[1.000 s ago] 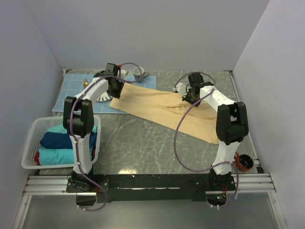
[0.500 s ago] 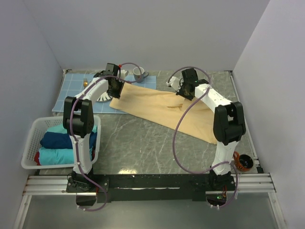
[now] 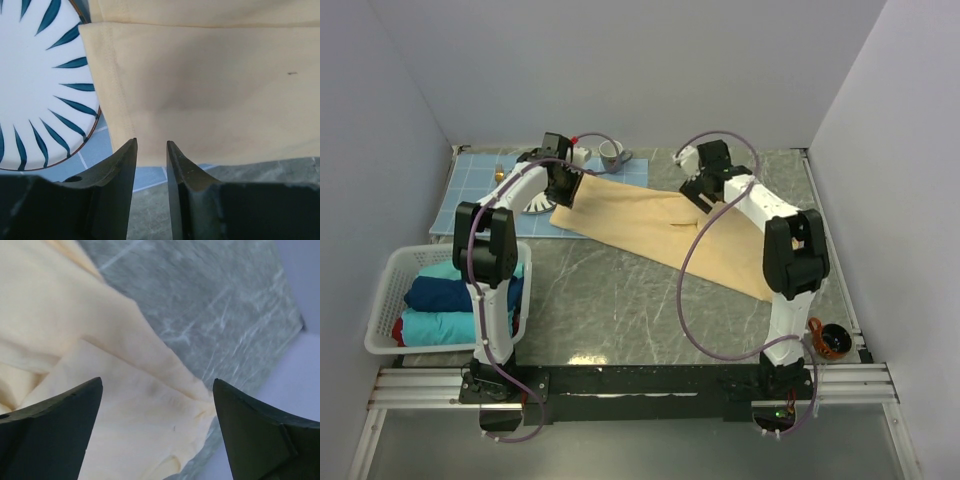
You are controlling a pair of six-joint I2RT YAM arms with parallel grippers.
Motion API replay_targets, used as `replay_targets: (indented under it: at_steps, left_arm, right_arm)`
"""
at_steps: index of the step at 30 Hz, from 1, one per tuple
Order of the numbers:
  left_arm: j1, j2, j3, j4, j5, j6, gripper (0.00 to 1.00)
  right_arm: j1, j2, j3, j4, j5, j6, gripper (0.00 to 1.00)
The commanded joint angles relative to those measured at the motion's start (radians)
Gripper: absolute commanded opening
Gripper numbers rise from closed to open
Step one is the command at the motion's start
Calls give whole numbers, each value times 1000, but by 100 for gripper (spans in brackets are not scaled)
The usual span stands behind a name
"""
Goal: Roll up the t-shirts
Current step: Fold the T-shirt at the center of the board.
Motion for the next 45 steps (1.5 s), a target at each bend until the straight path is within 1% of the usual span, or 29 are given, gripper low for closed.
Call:
replay_targets:
  at_steps: [1,2,3,4,5,6,7,10,12,13,16,19,22,26,29,30,32,33,34,35,37,38,39,40,42,43,45]
  left_arm:
    - [7,-160,-31,-38,153,234,38]
    - [6,-176,-50,-51,175,287,39]
    - [4,-189,-68,-61,192,333,41]
    - [1,-206,-99,-67,198,409,41]
    - [0,-207,-105,-95,200,451,41]
    - [-2,-207,-108,-113,200,489,42]
    - [-3,-199,-111,-124,197,558,42]
    - [-5,-191,-136,-134,162,679,43]
    - [-5,-191,-159,-98,148,729,43]
    - [-5,-188,-182,-86,146,776,44]
    - [-11,-176,-208,-52,143,863,44]
    - [-13,-168,-242,10,113,939,44]
    - [-13,-145,-252,38,90,992,43]
    - [-13,-105,-236,32,100,1013,40]
    - [-20,-82,-229,20,108,1023,35]
    - [-20,-78,-228,12,114,1028,32]
    - [-26,-65,-232,0,120,1037,28]
    - [-28,-62,-246,-3,119,1040,26]
    - [-31,-59,-255,-2,117,1048,24]
    - [-32,-58,-262,0,113,1049,20]
    - [-34,-55,-277,3,111,1049,13]
    - [-34,-52,-279,2,109,1048,8]
    - [-34,-50,-271,-18,111,1048,1]
    - [-34,-45,-268,-29,112,1039,1]
    - [-34,-42,-243,-61,122,1027,1]
    - [-34,-41,-236,-105,128,1016,1]
    - [-34,-53,-213,-144,155,1011,1]
  right_arm:
    - [-123,-125,93,-96,-36,303,100]
    - [-146,-132,115,-121,-68,392,100]
    - [-179,-133,126,-146,-157,434,100]
    - [-209,-121,141,-216,-235,469,100]
    - [-264,-112,176,-247,-293,524,100]
    - [-280,-106,179,-271,-337,538,100]
    - [-279,-116,173,-290,-378,532,100]
    - [-280,-155,114,-307,-365,485,100]
    - [-285,-155,120,-333,-366,483,100]
    - [-306,-156,120,-350,-372,485,100]
    - [-314,-167,107,-357,-391,482,100]
    - [-318,-178,98,-361,-397,483,100]
    - [-320,-187,71,-358,-401,488,100]
    - [-322,-198,49,-361,-395,489,100]
    - [-338,-211,35,-371,-382,512,100]
    - [-343,-219,28,-371,-369,517,100]
    - [-346,-207,21,-396,-293,503,100]
    - [-346,-170,32,-416,-267,492,100]
    - [-349,-144,69,-474,-235,480,100]
    - [-357,-121,86,-497,-230,459,97]
    - [-395,-75,113,-528,-217,454,96]
    - [-406,-63,117,-531,-205,449,96]
    - [-417,-46,114,-531,-204,439,95]
    - [-417,-34,110,-543,-182,427,95]
    - [-417,27,127,-575,-151,402,91]
    - [-417,48,144,-595,-145,397,85]
    - [-417,112,166,-612,-132,364,77]
